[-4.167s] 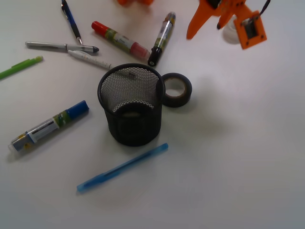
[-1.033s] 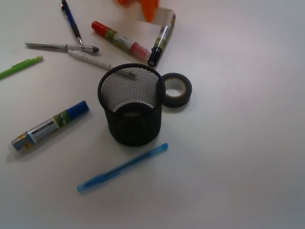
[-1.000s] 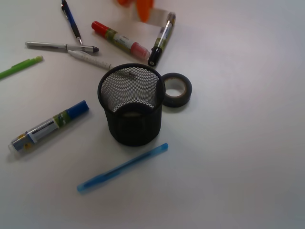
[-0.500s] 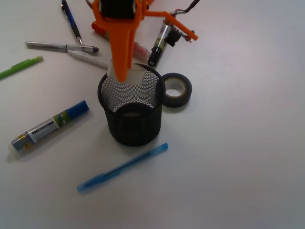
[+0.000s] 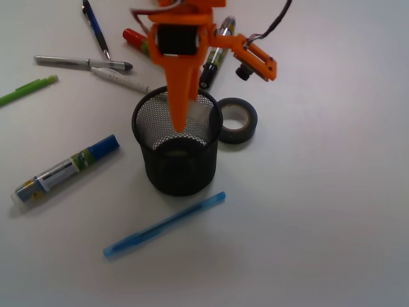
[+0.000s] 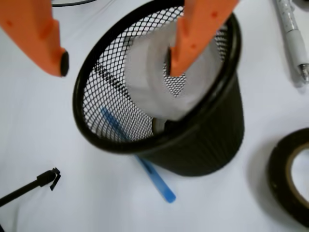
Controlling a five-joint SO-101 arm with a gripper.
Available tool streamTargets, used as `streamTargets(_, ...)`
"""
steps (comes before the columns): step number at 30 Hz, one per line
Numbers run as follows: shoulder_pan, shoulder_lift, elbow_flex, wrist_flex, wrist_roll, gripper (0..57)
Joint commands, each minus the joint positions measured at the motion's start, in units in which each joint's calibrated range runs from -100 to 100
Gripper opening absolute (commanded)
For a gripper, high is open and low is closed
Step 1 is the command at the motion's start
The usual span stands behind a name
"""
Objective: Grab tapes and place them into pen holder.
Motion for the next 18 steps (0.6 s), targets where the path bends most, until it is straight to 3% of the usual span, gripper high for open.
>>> streamTargets(1, -0.4, -1.3, -3.2, 0.2, -1.1, 24.1)
streamTargets(18, -1.2, -5.1, -8.7, 2.9, -0.7, 24.0)
